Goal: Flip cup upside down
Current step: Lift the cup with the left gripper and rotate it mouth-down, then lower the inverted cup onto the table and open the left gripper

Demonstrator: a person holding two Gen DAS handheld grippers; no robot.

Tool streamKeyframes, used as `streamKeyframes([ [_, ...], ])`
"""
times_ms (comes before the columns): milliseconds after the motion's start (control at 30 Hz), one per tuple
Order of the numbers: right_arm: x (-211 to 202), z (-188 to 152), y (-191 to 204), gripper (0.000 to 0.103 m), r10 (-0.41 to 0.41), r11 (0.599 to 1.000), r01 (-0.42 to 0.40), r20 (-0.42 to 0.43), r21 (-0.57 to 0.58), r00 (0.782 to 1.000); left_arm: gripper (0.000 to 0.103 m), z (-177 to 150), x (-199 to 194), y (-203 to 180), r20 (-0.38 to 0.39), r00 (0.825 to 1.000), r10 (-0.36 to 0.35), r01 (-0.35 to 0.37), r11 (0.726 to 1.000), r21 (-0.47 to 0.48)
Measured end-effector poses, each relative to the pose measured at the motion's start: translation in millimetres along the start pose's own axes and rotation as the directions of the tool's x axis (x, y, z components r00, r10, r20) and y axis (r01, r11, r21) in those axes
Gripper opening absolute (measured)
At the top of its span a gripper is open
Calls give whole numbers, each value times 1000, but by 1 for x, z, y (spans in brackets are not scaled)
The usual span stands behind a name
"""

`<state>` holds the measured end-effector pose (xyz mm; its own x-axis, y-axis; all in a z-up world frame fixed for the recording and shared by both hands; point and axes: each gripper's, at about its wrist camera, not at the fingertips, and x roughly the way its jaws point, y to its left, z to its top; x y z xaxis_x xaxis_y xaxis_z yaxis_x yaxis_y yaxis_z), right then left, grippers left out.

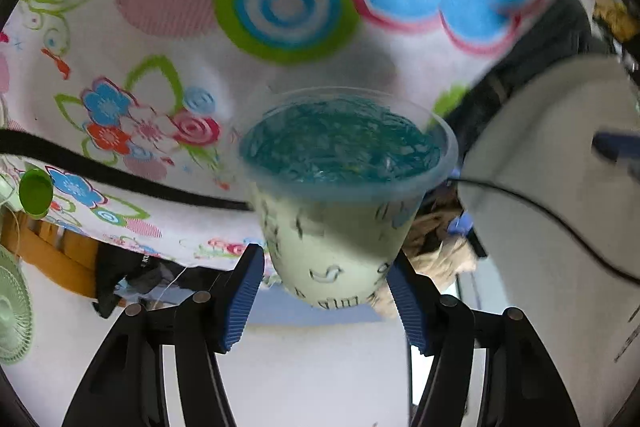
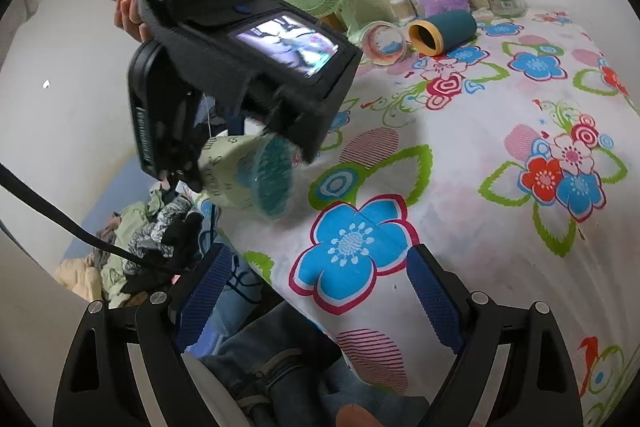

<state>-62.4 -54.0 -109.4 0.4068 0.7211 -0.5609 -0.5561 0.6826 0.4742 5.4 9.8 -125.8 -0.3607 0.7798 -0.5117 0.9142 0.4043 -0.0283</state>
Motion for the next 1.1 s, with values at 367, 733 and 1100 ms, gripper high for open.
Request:
streamKeyframes([
  [367, -1, 9, -2, 91, 10, 1000, -10, 26, 5, 1000, 65, -10, -39, 17, 181, 984, -2, 24, 993, -119],
  [733, -2, 9, -1, 91, 9, 1000, -10, 33, 4, 999, 65, -15, -67, 29, 293, 956, 31, 26, 982, -188],
  [1100, -7, 14, -2, 91, -53, 999, 53, 49, 1, 997, 85, -36, -67, 39, 388, 921, 32, 66, 969, -237],
])
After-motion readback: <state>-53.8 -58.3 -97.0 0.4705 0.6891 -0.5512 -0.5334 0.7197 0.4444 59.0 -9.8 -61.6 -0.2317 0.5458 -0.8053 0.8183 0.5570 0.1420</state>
